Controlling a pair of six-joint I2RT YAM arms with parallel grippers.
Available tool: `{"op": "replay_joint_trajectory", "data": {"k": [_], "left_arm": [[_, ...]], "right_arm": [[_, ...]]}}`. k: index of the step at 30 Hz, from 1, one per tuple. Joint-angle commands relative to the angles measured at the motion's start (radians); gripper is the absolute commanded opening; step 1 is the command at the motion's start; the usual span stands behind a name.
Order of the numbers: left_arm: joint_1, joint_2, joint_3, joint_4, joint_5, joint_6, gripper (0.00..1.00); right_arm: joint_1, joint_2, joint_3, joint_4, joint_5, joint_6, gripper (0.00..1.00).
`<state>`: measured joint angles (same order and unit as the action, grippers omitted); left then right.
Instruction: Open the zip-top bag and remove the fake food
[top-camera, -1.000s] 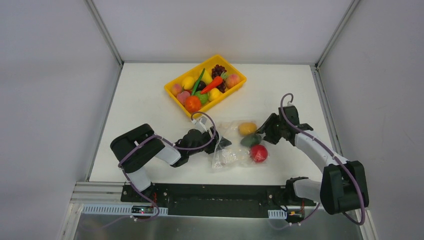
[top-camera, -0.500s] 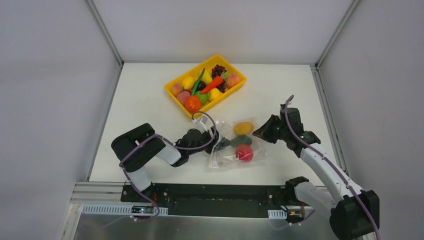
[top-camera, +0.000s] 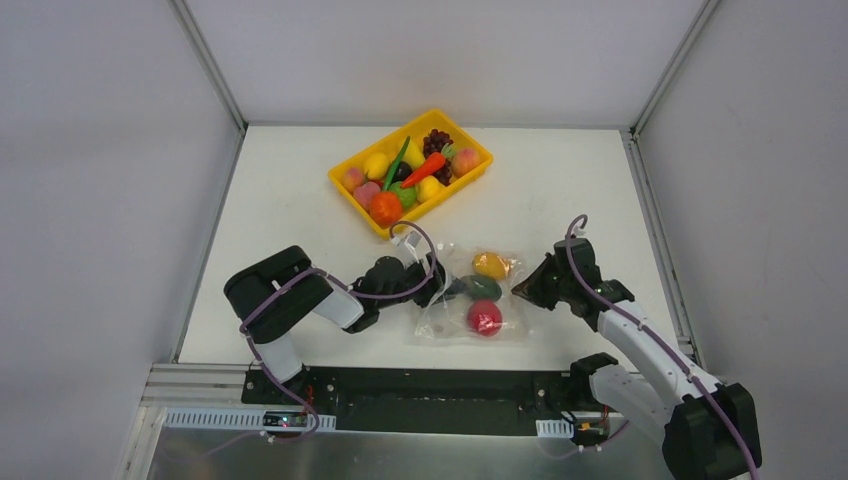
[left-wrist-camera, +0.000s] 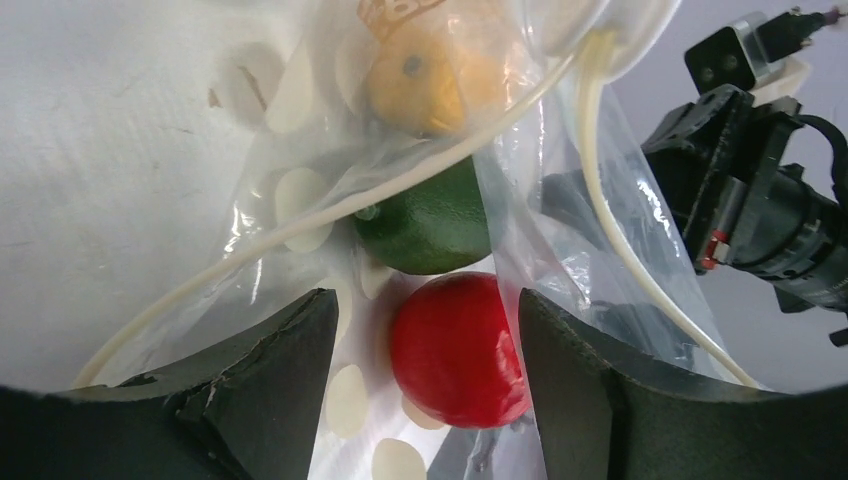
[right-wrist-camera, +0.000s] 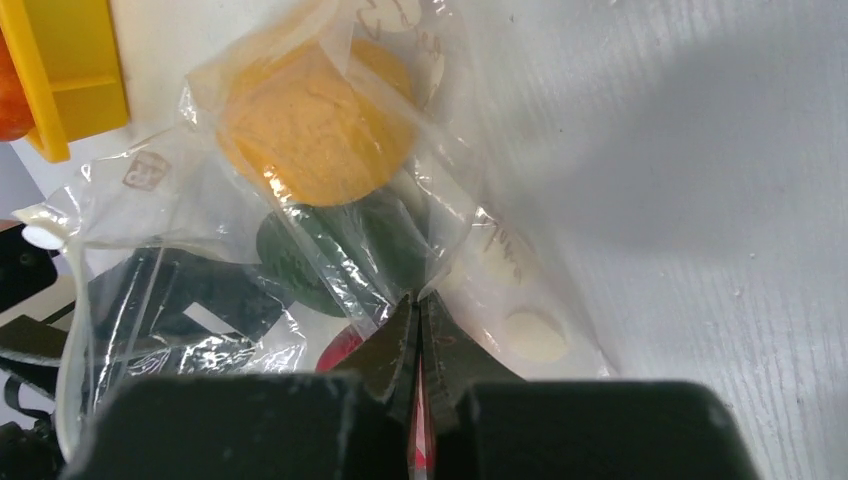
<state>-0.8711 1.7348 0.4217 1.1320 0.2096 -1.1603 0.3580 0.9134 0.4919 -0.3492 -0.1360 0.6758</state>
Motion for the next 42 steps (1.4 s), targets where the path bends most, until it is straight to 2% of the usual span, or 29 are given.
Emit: {"op": "replay_joint_trajectory", "data": {"k": [1, 6, 16, 22, 33, 42], "left_arm": [[-0.023, -0.005, 0.042, 0.048, 0.053, 0.011, 0.68], [-0.038, -0.015, 0.051, 0.000, 0.061, 0.023, 0.69], [-0.039, 0.004, 0.085, -0.051, -0.077, -0.022, 0.67], [-0.039, 0.030, 0.141, -0.077, -0.085, -0.030, 0.66], [-0.044, 0.071, 0.227, -0.278, -0.119, -0.019, 0.61], [-0.059, 0.076, 0.267, -0.418, -0.159, 0.023, 0.61]], "right_arm": [[0.008, -0.008, -0.033, 0.057, 0.027, 0.045, 0.00], [0.020, -0.019, -0.076, 0.095, 0.022, 0.078, 0.00], [0.067, -0.004, -0.094, 0.127, 0.018, 0.100, 0.00], [0.094, 0.012, -0.105, 0.135, 0.013, 0.100, 0.00], [0.175, 0.090, -0.093, 0.179, 0.037, 0.110, 0.00], [0.241, 0.159, -0.057, 0.201, 0.069, 0.115, 0.00]]}}
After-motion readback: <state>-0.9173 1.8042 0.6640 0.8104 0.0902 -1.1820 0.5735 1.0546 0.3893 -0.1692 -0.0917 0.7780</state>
